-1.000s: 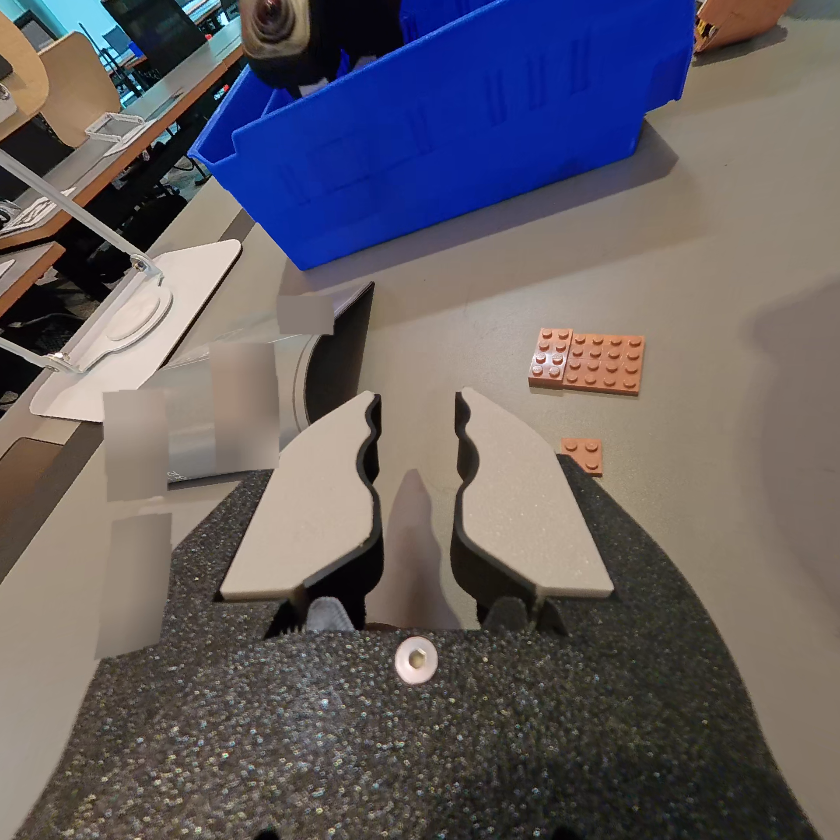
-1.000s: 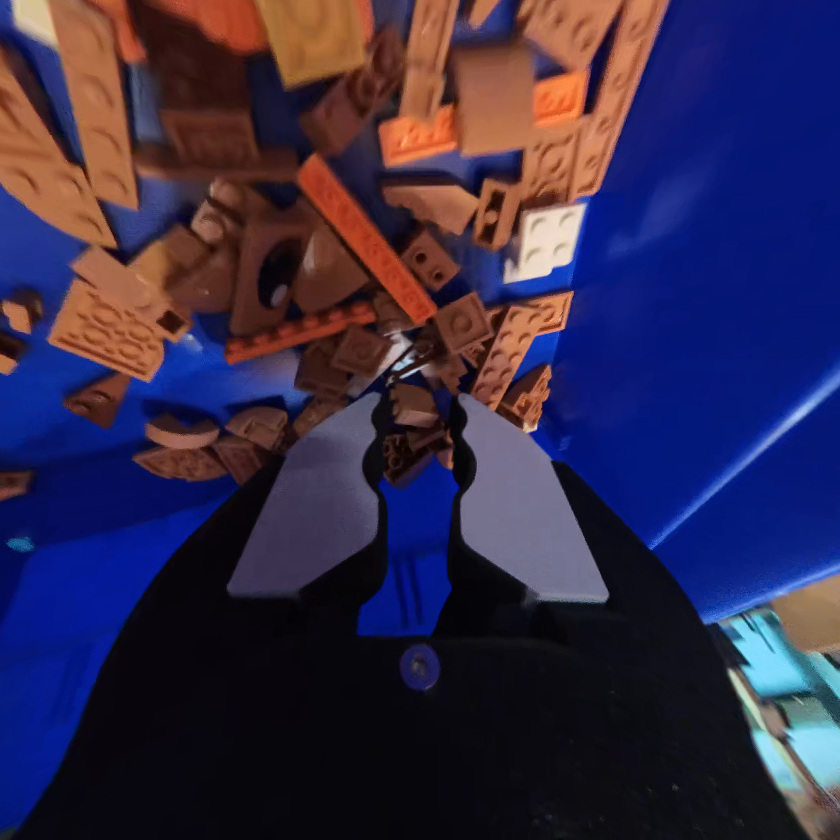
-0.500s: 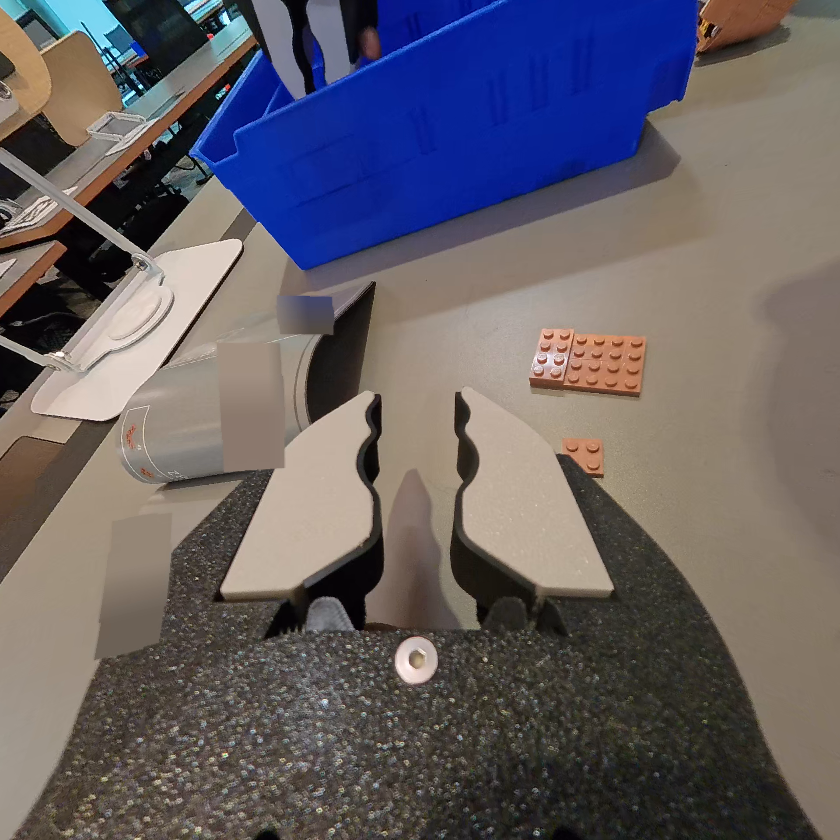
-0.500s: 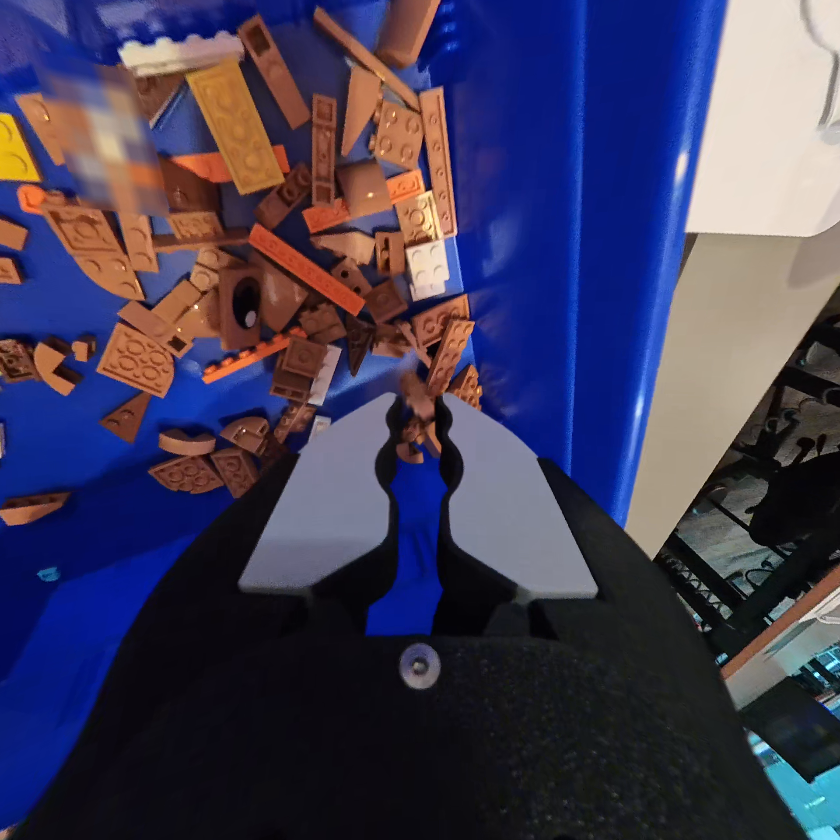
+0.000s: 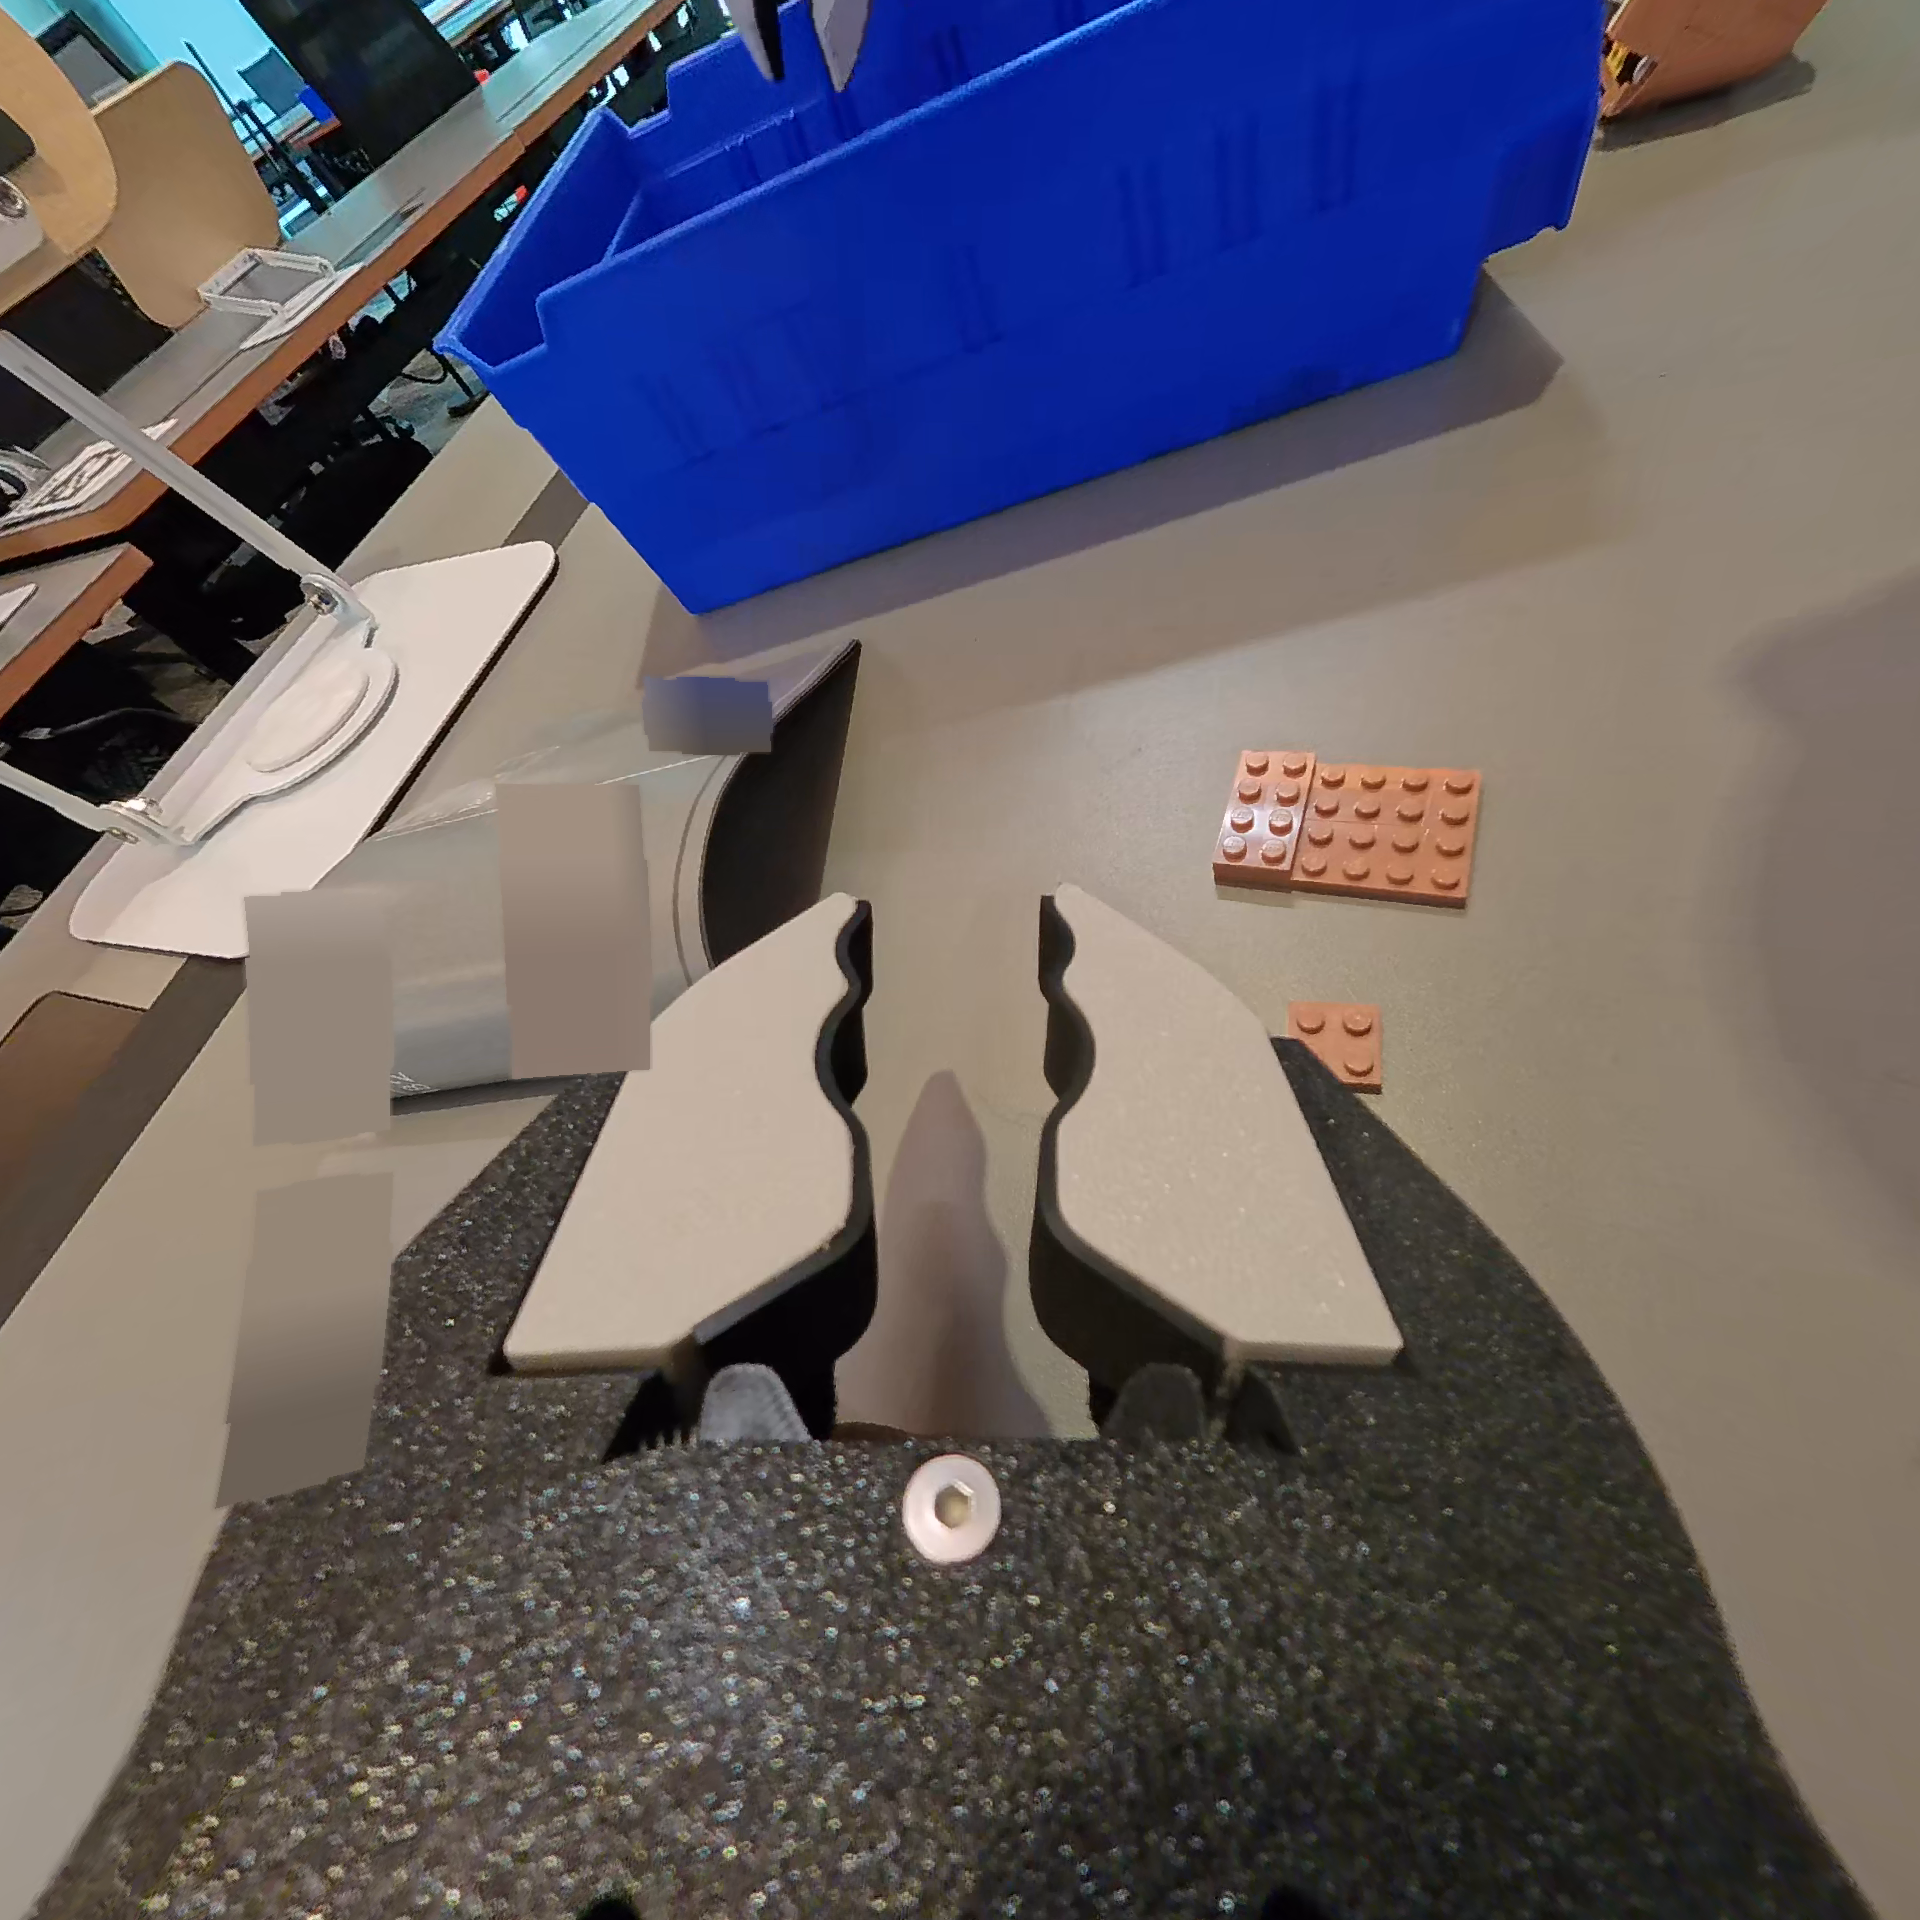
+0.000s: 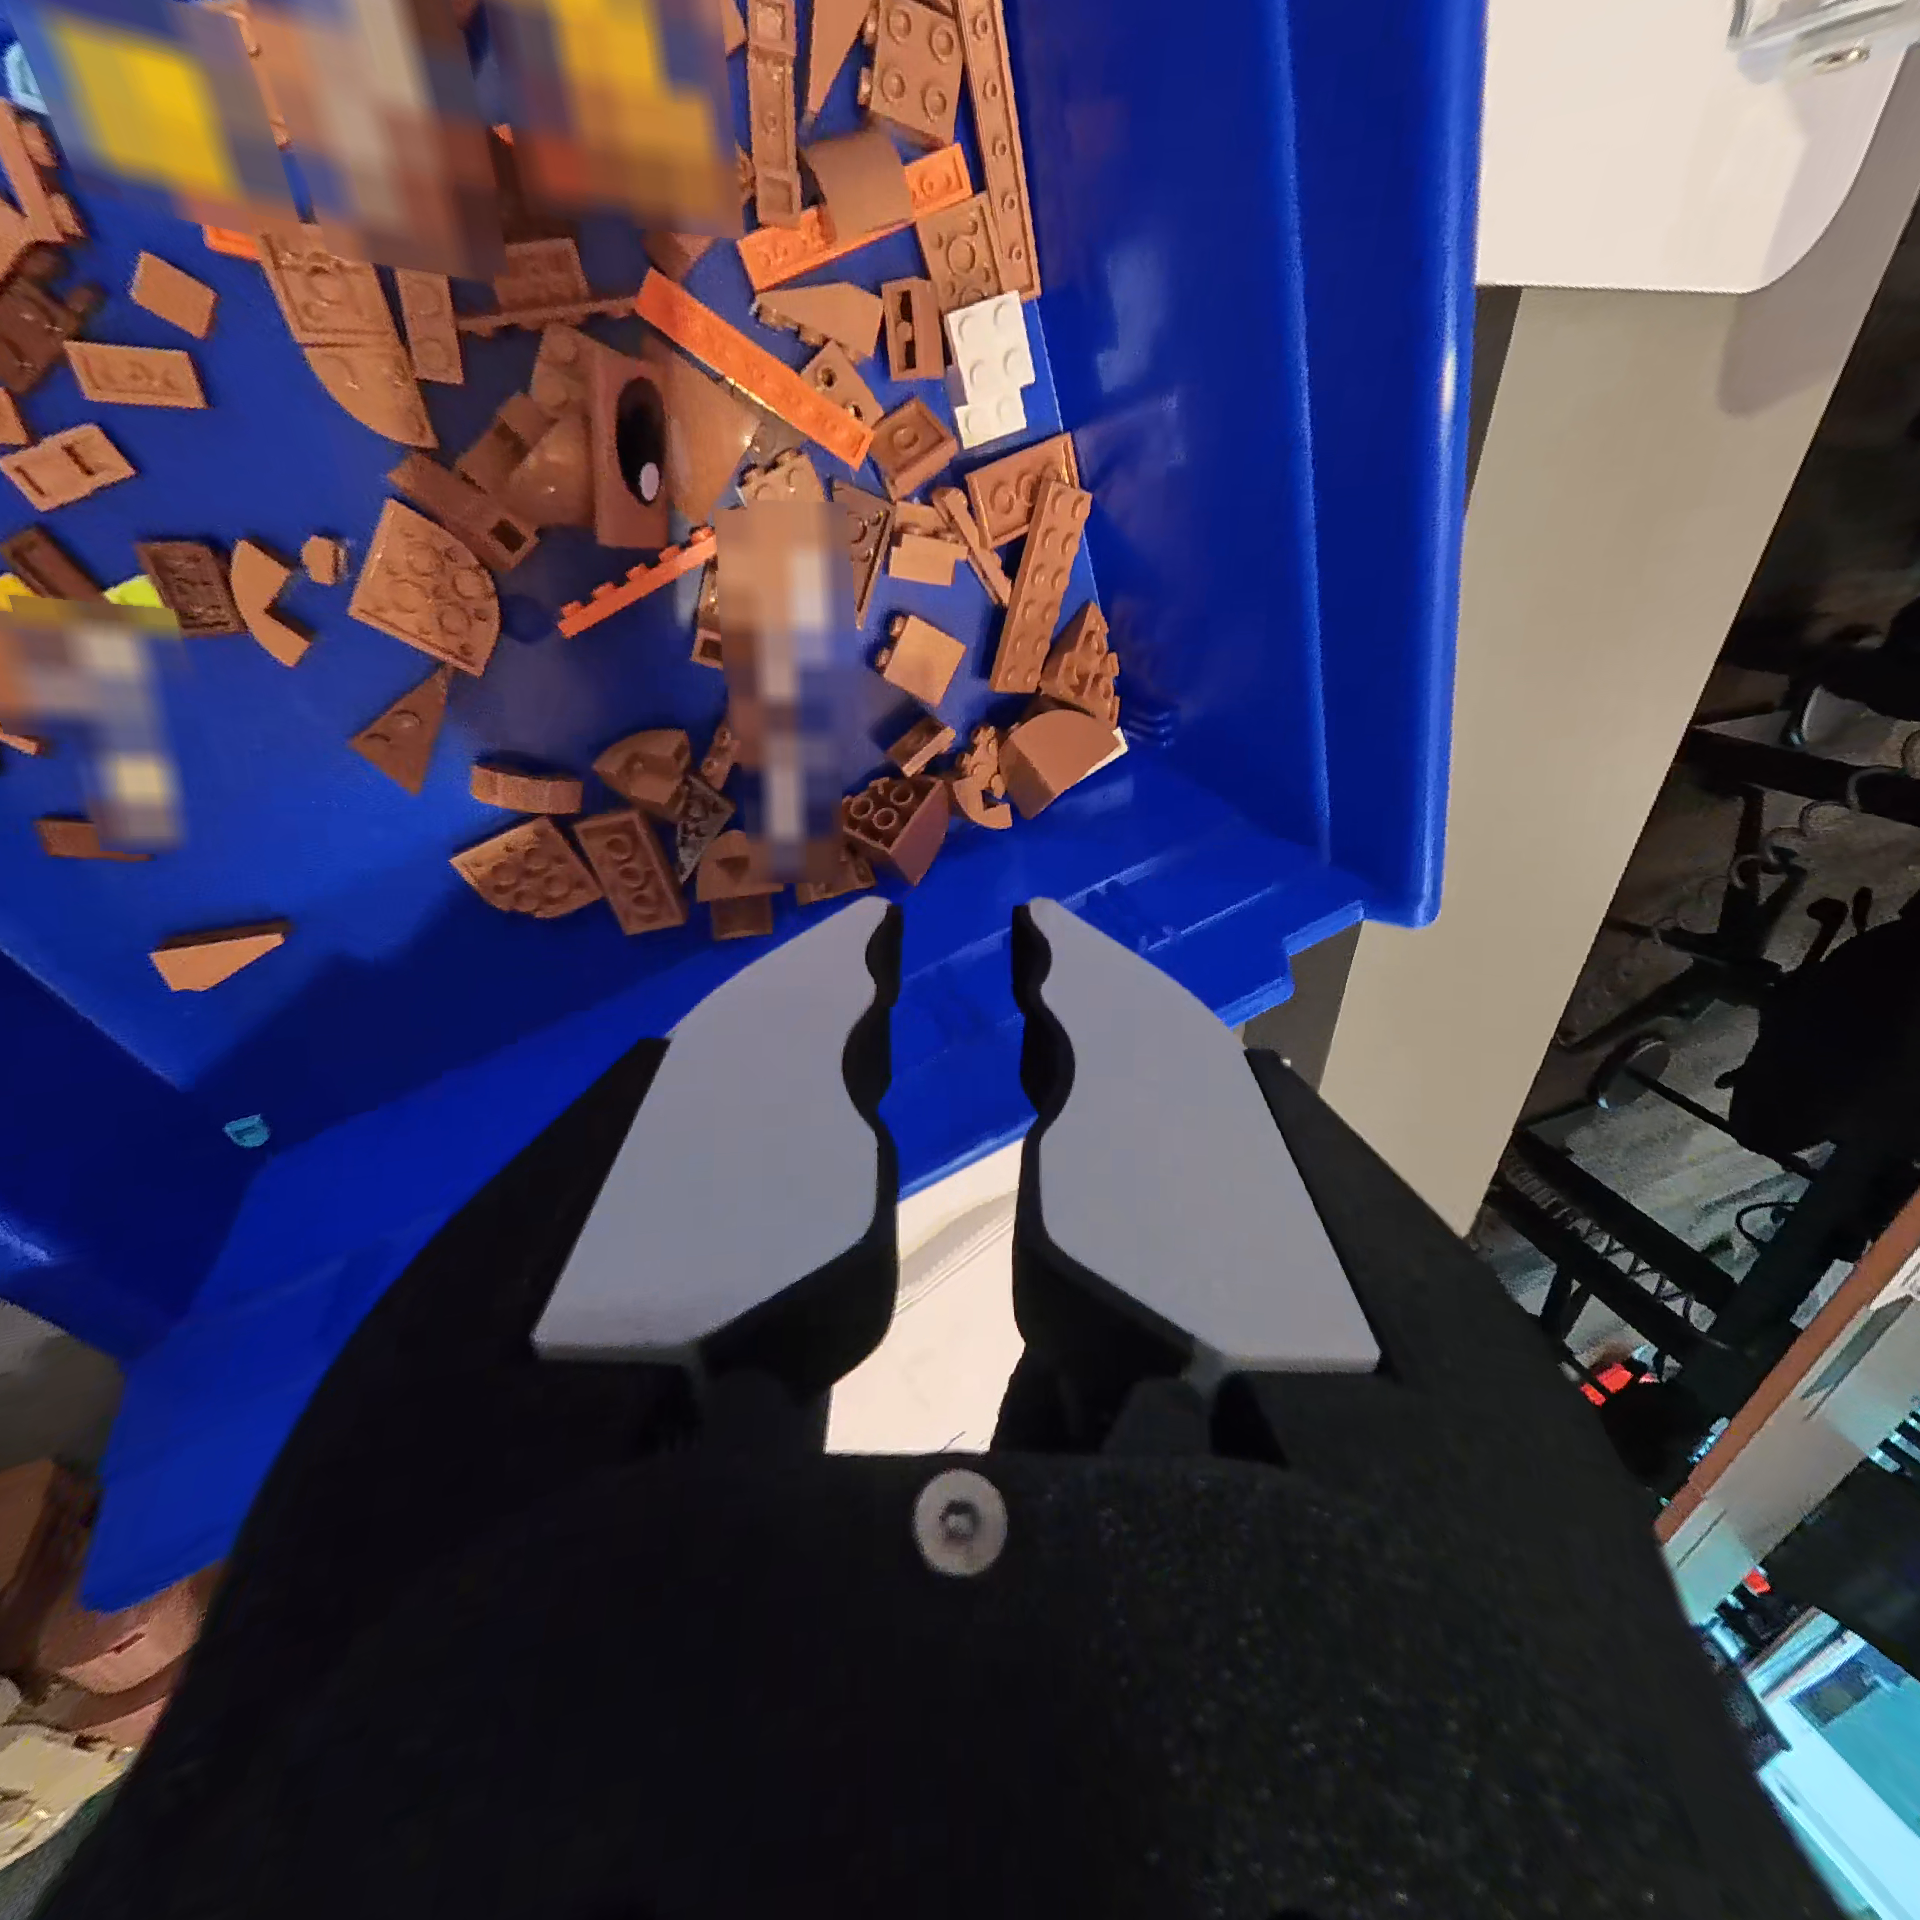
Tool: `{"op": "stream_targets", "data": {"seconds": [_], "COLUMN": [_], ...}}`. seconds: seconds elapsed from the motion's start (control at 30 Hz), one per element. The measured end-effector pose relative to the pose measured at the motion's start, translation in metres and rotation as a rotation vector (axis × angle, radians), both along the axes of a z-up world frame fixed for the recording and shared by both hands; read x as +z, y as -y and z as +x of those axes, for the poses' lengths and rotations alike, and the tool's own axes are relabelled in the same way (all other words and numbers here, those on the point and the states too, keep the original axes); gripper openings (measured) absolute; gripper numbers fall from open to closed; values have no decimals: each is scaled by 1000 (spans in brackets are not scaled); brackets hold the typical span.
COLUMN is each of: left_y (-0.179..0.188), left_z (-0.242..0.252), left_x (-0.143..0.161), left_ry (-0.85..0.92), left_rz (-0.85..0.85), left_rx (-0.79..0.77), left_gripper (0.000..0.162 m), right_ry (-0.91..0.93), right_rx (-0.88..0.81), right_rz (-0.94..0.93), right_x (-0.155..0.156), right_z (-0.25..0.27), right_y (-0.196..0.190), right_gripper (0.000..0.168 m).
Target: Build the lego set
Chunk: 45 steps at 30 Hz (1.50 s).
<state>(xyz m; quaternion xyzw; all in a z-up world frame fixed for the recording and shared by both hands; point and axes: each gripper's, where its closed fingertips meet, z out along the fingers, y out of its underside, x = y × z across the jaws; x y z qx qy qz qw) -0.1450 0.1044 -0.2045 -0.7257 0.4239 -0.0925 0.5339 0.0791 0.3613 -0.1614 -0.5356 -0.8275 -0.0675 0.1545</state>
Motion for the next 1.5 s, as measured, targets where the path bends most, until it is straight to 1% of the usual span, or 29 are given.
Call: {"op": "stream_targets", "data": {"seconds": [0.27,0.77,0.97,1.13,1.2,1.4,1.5], "left_y": [0,0,-3,-3,-3,-3,-3], "left_z": [-1,-1,-2,-3,-3,-3,-3], "left_x": [0,2,0,0,0,0,0], "left_ry": [3,27,23,27,25,23,23], "left_rz": [1,-4,-29,-35,-34,-33,-33], "left_rx": [3,3,15,21,22,21,21], "left_gripper": [31,31,31,31,31,31,31], "right_ry": [-4,6,-2,6,11,32,37], "right_rx": [27,93,156,187,188,149,118], "right_rz": [-35,-103,-214,-332,-344,-298,-275], "right_x": [-7,-22,-34,-54,-61,-77,-78], "right_z": [-2,-15,-30,-45,-49,-51,-49], "right_y": [16,34,55,80,85,77,69], "right_gripper": [20,20,20,22,23,23,10]}}
